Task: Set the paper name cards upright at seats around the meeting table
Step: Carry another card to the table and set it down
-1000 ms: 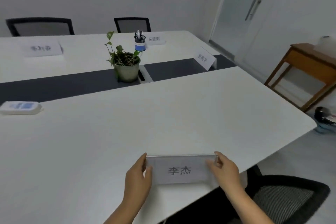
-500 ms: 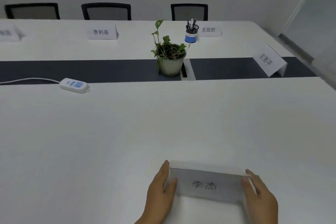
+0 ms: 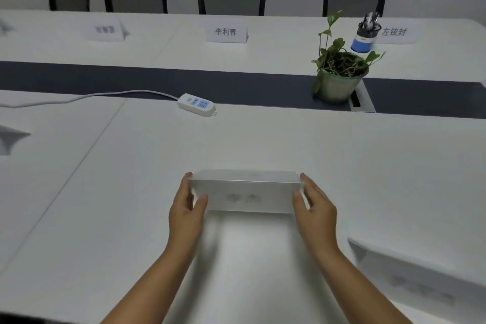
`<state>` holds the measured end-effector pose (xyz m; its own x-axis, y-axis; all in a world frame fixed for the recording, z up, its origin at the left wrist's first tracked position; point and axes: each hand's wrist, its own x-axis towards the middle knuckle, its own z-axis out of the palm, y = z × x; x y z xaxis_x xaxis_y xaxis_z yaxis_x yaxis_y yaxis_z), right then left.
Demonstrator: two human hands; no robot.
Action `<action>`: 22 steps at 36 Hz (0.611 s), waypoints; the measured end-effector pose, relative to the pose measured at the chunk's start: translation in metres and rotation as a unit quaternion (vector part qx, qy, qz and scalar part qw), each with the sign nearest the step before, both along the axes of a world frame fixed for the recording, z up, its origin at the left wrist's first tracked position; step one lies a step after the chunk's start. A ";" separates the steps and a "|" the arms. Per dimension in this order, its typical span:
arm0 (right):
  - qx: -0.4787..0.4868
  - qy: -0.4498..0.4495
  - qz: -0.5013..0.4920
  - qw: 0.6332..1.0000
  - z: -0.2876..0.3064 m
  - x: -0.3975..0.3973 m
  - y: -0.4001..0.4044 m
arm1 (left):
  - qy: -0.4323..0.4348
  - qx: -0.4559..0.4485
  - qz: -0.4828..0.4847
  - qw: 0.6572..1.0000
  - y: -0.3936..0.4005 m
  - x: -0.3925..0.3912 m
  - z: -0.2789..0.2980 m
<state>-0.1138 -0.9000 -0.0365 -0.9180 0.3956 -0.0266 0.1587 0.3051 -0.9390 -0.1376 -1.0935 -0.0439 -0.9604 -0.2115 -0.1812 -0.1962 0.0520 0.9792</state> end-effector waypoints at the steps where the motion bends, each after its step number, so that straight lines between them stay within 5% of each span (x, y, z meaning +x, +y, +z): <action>1: 0.002 -0.008 0.006 1.000 -0.008 -0.008 -0.016 | -0.006 -0.024 0.007 1.000 -0.015 -0.012 -0.007; 17: -0.023 -0.062 0.005 0.998 -0.071 -0.103 -0.092 | -0.020 -0.172 -0.109 0.979 -0.098 -0.118 -0.061; 22: 0.002 -0.068 0.017 0.998 -0.095 -0.105 -0.091 | -0.014 -0.299 -0.084 0.951 -0.107 -0.097 -0.093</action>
<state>-0.2186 -0.9912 -0.1316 -0.9188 0.3653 -0.1497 0.2737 0.3160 -0.9084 -0.2349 -1.2002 -0.1373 -0.9863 -0.1286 -0.1031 -0.1615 0.6299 0.7597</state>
